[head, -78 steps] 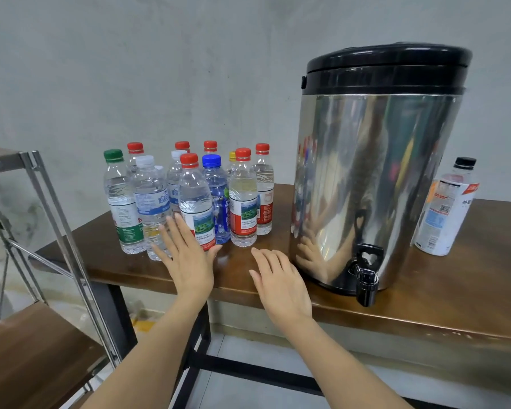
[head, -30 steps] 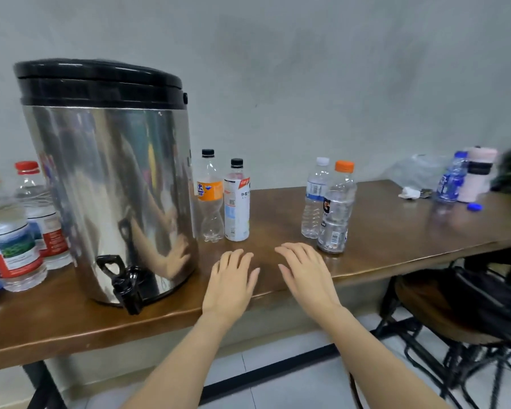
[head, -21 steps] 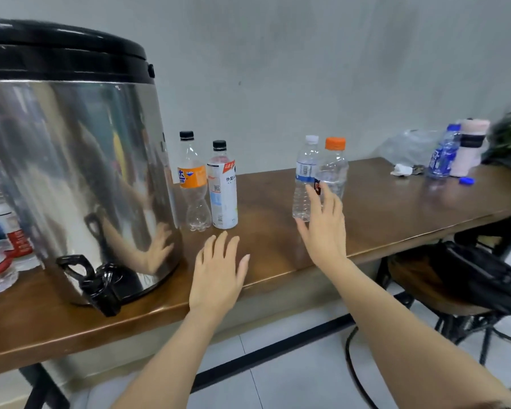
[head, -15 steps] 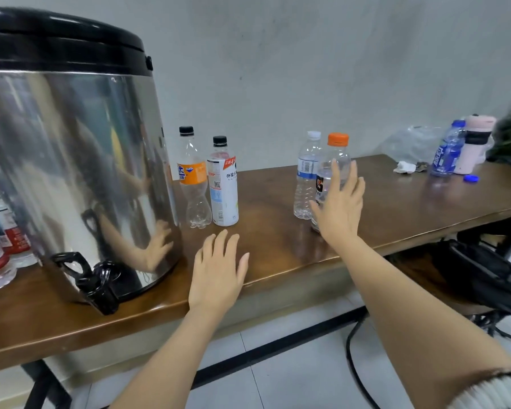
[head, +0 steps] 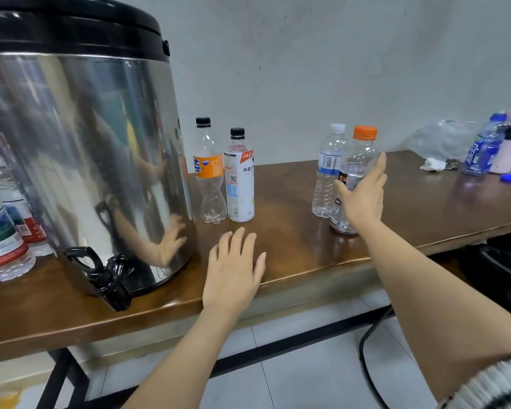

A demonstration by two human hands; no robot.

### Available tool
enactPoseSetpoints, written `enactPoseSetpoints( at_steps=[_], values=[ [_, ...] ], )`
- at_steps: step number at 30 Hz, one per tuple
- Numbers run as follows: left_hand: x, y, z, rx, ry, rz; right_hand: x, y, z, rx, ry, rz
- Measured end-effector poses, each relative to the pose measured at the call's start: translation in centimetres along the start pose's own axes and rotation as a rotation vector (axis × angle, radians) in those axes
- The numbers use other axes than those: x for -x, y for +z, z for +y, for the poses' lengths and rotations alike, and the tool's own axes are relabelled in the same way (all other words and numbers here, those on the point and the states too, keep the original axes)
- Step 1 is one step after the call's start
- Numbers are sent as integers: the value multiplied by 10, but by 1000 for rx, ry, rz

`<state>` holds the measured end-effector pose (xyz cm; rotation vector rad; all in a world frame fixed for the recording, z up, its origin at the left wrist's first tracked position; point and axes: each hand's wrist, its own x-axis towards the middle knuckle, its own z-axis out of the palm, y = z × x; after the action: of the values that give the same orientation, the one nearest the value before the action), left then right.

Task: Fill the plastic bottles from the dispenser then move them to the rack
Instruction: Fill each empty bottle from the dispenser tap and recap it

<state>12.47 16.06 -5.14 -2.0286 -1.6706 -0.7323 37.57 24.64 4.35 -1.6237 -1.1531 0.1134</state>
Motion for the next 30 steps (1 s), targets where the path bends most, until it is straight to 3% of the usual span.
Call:
enactPoseSetpoints(
  at_steps=[9, 15, 19, 23, 25, 30],
  values=[
    [0, -1, 0, 4, -3, 10, 32, -14, -21, -77, -63, 12],
    [-1, -6, -4, 62, 6, -129, 88, -28, -54, -242, -140, -76],
    [-2, -25, -6, 377, -60, -126, 126, -36, -65, -325, -183, -187],
    [-17, -85, -4, 929, -180, 83, 158, -38, -81, -395, -224, -282],
    [-25, -126, -5, 1088, -173, 154, 175, -34, -91, -438, -244, -331],
    [-35, -198, -25, 1188, -90, -5, 221, -28, -116, -534, -300, -566]
  ],
)
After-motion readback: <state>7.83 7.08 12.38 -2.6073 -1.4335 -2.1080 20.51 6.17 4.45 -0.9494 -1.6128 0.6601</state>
